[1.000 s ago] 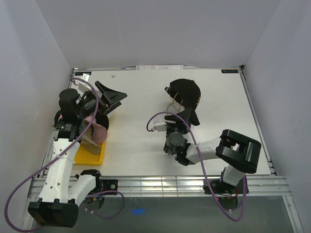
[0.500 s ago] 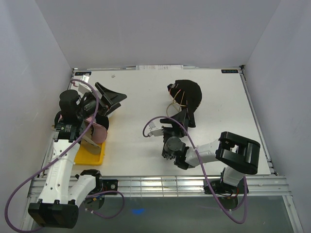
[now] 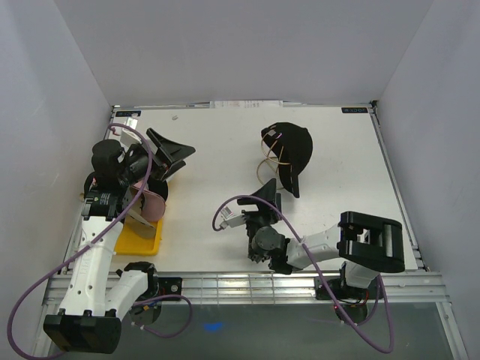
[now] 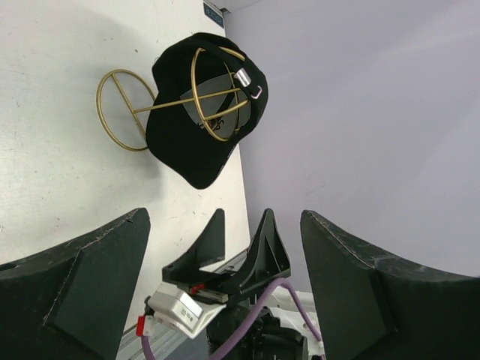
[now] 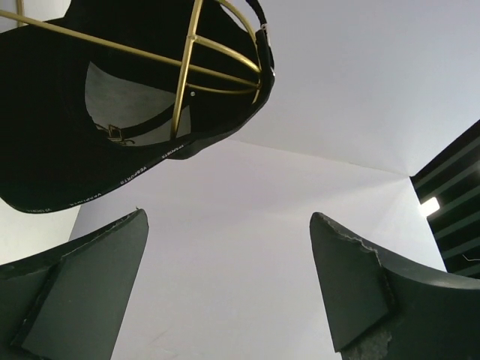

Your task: Stack the hats

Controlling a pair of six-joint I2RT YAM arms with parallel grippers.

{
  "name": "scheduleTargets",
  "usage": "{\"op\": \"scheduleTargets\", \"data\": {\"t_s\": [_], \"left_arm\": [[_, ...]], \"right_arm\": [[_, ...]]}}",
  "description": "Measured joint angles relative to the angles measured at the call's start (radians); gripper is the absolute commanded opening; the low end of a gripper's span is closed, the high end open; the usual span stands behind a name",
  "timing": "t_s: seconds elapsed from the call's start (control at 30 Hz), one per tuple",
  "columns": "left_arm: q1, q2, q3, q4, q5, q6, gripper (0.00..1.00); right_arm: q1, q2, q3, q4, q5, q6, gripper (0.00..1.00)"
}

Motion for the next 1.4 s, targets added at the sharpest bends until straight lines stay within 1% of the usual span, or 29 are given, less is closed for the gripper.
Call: {"op": "scheduleTargets", "data": {"t_s": [0.1, 0.13, 0.23, 0.47, 0.63, 0.87, 1.0, 1.17, 1.23, 1.3, 1.4], "left_arm": [[0.0, 0.0, 0.0, -0.006, -0.005, 0.005, 0.91], [0.0, 0.0, 0.0, -0.009, -0.007, 0.007, 0.91], [0.0, 0.0, 0.0, -0.013, -0.01, 0.013, 0.91], [0.0, 0.003, -0.006, -0.015, -0.024, 0.027, 0.91], [0.0, 0.023, -0.018, -0.021, -0.032, 0.04, 0.92], [0.0, 0.046, -0.02, -0.028, -0.049, 0.06, 0.92], [0.0, 0.051, -0.034, -0.027, -0.058, 0.065, 0.92], [0.0, 0.063, -0.047, -0.028, -0.06, 0.068, 0.92], [0.0, 0.066, -0.047, -0.028, -0.061, 0.069, 0.92], [0.0, 0.067, -0.048, -0.027, -0.061, 0.072, 0.92], [0.0, 0.07, -0.053, -0.027, -0.061, 0.072, 0.92]], "right_arm": [[0.047, -0.021, -0.003, 0.0, 0.0, 0.0, 0.98], [0.059, -0.028, -0.003, 0.0, 0.0, 0.0, 0.94], [0.091, -0.043, 0.0, 0.002, 0.0, -0.001, 0.89], [0.126, -0.043, 0.022, 0.001, 0.0, 0.0, 0.89], [0.131, -0.044, 0.014, 0.002, -0.001, 0.0, 0.89], [0.132, -0.047, -0.076, 0.0, 0.0, -0.001, 0.89], [0.13, -0.042, -0.09, 0.002, -0.001, 0.0, 0.89], [0.084, -0.056, -0.089, -0.008, -0.004, 0.004, 0.89], [0.054, -0.098, -0.067, -0.017, 0.001, 0.001, 0.89], [0.035, -0.141, -0.004, -0.015, 0.003, 0.0, 0.89], [0.034, -0.167, 0.191, -0.01, 0.005, -0.001, 0.89]]}}
